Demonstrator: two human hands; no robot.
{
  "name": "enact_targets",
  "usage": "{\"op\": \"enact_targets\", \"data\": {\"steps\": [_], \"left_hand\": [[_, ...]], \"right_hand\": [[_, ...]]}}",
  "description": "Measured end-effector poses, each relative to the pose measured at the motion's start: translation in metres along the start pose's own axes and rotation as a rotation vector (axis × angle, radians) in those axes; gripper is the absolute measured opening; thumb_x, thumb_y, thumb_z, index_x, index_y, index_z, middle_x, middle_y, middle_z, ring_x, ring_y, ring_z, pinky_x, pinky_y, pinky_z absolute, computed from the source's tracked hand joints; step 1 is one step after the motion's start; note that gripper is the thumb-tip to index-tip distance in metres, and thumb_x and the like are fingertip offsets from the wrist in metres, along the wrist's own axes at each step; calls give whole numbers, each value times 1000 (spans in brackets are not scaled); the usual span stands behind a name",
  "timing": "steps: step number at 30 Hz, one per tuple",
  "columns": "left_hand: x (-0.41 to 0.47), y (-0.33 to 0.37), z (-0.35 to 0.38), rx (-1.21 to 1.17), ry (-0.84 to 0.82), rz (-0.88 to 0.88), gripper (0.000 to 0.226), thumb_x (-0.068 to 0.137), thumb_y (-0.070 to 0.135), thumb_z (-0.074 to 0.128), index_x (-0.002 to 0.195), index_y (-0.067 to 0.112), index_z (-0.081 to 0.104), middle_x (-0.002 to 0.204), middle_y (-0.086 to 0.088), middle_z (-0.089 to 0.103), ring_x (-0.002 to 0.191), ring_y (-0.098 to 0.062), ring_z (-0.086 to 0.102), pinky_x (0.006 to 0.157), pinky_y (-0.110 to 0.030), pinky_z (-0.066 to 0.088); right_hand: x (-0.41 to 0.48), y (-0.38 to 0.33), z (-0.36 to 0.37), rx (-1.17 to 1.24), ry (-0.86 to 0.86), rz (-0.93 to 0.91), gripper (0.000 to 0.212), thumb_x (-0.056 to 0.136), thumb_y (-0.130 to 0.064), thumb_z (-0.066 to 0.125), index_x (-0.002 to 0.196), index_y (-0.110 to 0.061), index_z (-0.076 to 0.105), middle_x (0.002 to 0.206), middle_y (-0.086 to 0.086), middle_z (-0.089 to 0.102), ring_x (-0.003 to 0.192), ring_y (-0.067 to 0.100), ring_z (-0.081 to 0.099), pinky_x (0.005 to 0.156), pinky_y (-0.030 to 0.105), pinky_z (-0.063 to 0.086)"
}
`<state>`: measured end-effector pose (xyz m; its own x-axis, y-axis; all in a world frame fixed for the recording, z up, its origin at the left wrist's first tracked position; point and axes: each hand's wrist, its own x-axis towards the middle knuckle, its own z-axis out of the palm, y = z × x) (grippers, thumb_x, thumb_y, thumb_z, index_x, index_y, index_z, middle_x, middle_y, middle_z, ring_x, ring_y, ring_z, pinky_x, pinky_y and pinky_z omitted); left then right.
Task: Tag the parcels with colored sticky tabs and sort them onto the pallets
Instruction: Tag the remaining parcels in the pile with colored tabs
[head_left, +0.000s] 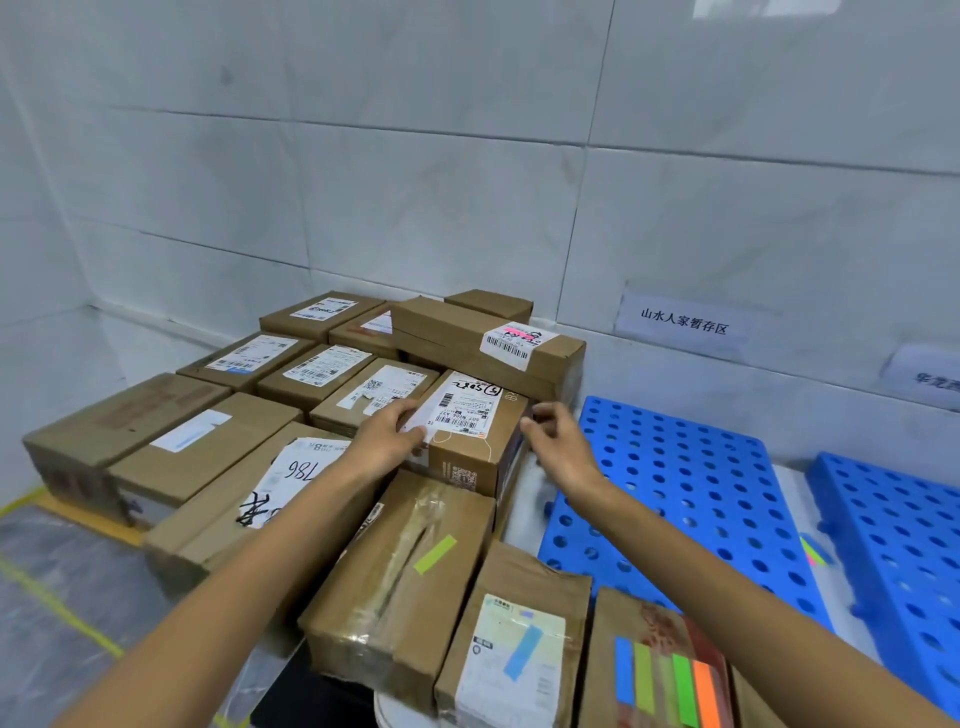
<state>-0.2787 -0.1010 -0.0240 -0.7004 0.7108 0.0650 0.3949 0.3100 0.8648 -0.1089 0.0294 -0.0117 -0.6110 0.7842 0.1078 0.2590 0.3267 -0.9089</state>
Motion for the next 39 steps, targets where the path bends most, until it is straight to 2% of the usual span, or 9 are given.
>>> {"op": "enact_targets", "data": {"steps": [3,7,11,15,23,27,32,36,39], "left_hand": [[-7,4,2,-7,3,6,52,90,10,59,138,9,41,140,-7,46,126,-21,46,96,-23,35],[-14,15,-1,-157,27,9,50,86,9,64,133,12,45,138,-8,47,125,-23,46,106,-36,38],[-14,35,-9,-259,104,63,39,88,23,63,125,15,53,125,-5,53,116,-19,50,98,-35,43],[-13,56,-11,-242,151,91,38,89,30,61,123,15,55,113,0,56,106,-16,51,89,-29,42],[-41,87,-24,-277,147,158,37,88,26,63,122,12,59,116,-3,57,107,-16,51,95,-32,45],[-73,107,-31,-288,130,282,30,85,22,67,113,11,65,103,2,62,100,-13,58,94,-33,49],[-127,122,-3,-339,0,321,26,75,29,76,100,27,67,102,11,62,101,-14,61,83,-38,56],[-172,140,38,-324,-142,385,33,75,25,77,106,21,65,100,14,59,94,-1,57,79,-27,55],[-197,145,68,-347,-268,421,26,79,24,73,103,20,66,106,3,64,94,-10,64,83,-31,55]], "right_hand": [[-7,-11,17,254,-196,279,46,96,-26,48,140,-22,32,119,3,49,94,17,54,80,30,45],[-2,-33,18,308,-146,336,46,94,-5,45,138,-17,36,121,10,56,71,9,51,56,23,41],[4,-51,3,284,-127,391,30,92,-11,47,121,-19,51,77,3,53,63,16,46,59,26,39],[2,-66,-16,279,-99,368,8,93,-18,48,90,-17,55,68,3,51,59,16,48,57,26,39],[-30,-102,-44,302,-81,340,24,94,-15,45,70,-15,44,50,0,47,40,10,44,43,20,36],[-56,-119,-64,283,-29,254,4,92,-13,49,91,-13,53,69,3,48,60,15,47,56,27,41],[-108,-98,-114,250,72,193,14,91,-14,53,105,-17,53,81,2,56,68,13,50,59,28,42],[-162,-69,-163,212,171,199,15,91,-9,53,87,-23,57,78,0,56,63,10,49,54,24,39],[-202,-47,-192,204,246,235,18,91,-7,53,86,-24,57,78,3,55,64,12,48,56,24,38]]}}
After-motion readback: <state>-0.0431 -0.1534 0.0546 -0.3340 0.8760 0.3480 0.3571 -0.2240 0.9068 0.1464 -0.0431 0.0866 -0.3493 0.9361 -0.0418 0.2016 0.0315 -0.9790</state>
